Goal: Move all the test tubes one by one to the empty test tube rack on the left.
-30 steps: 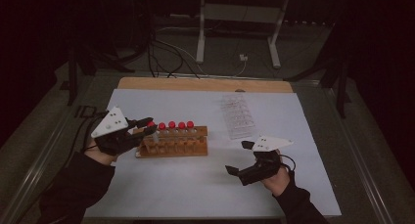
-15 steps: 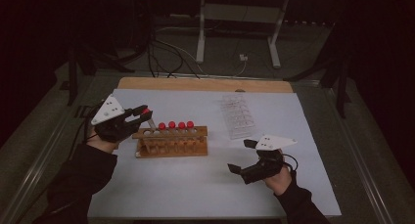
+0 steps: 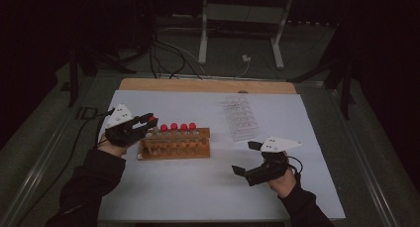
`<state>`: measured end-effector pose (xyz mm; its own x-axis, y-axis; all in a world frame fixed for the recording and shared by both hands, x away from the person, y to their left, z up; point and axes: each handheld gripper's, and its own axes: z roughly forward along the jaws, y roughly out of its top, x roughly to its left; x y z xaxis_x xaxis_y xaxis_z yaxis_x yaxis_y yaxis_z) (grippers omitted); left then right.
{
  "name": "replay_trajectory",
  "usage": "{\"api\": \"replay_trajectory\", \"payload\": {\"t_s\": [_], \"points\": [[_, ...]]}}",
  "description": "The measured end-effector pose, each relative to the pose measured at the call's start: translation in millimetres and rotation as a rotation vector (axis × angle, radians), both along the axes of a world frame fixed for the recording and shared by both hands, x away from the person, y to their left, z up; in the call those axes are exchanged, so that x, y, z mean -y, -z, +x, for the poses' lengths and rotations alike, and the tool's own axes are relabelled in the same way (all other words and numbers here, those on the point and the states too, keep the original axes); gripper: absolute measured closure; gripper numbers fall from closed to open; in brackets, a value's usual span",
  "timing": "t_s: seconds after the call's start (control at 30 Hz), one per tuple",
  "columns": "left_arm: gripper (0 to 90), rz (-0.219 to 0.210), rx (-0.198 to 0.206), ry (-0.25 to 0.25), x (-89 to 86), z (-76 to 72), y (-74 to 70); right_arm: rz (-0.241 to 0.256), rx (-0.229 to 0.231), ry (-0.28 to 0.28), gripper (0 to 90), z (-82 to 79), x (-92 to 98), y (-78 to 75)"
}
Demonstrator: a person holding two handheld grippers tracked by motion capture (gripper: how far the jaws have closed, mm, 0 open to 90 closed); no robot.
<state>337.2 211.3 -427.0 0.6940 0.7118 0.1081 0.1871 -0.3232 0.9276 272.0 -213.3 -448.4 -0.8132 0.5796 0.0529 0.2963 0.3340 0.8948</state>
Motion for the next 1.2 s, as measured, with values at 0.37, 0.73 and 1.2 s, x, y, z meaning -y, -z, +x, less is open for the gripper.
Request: {"api": "replay_trajectory", "payload": {"t_s": [0.37, 0.73, 1.2], "points": [[72.0, 0.012, -0.036, -0.005, 2.9, 4.6, 23.4, -0.002, 0.001, -0.003, 0.0, -0.1, 1.0, 1.5], [71.7, 0.031, -0.055, -0.007, 2.5, 4.9, 28.2, -0.004, -0.002, -0.007, 0.0, 0.3, 0.9, 2.1], [55.7, 0.018, -0.080, 0.001, -3.6, 2.9, 23.0, -0.003, -0.003, -0.009, 0.0, 0.1, 1.2, 1.3]]}}
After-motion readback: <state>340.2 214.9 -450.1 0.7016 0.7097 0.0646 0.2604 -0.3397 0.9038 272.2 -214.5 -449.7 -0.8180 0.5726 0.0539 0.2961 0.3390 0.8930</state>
